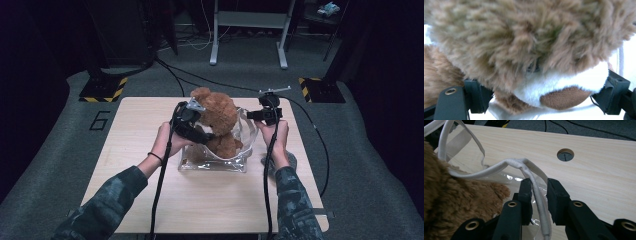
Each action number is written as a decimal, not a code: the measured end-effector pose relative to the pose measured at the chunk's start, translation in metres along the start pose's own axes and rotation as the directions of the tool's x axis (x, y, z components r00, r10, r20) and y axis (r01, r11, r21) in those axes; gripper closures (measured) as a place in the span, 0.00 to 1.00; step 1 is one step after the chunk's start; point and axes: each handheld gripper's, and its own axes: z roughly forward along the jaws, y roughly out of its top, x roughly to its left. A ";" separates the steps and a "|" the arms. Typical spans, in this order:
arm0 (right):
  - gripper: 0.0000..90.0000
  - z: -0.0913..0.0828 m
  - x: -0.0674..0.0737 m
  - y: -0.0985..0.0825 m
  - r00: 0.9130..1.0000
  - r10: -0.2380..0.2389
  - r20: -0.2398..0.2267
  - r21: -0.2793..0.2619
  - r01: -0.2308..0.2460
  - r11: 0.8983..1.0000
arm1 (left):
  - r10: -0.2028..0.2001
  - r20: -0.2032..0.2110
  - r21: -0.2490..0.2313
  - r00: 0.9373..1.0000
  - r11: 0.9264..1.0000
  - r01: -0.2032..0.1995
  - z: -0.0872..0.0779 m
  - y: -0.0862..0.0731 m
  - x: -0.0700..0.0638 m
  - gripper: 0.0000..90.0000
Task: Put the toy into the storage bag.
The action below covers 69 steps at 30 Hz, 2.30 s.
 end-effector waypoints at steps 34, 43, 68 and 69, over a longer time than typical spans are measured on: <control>0.44 -0.042 0.048 -0.028 0.990 -0.130 -0.062 -0.071 0.125 0.990 | -0.174 -0.137 -0.077 0.975 0.983 0.165 -0.023 -0.029 0.042 0.17; 0.50 -0.023 0.075 -0.044 0.970 -0.184 -0.156 0.029 0.191 0.981 | -0.226 -0.133 -0.114 0.965 0.971 0.212 -0.008 -0.031 0.047 0.19; 0.98 -0.005 0.045 -0.030 0.989 -0.148 0.024 0.140 0.143 0.980 | -0.123 -0.216 -0.057 0.969 0.992 0.113 -0.020 -0.039 0.053 0.19; 0.98 -0.005 0.043 -0.030 0.990 -0.137 0.027 0.137 0.132 0.982 | -0.124 -0.213 -0.054 0.969 0.992 0.115 -0.020 -0.039 0.053 0.19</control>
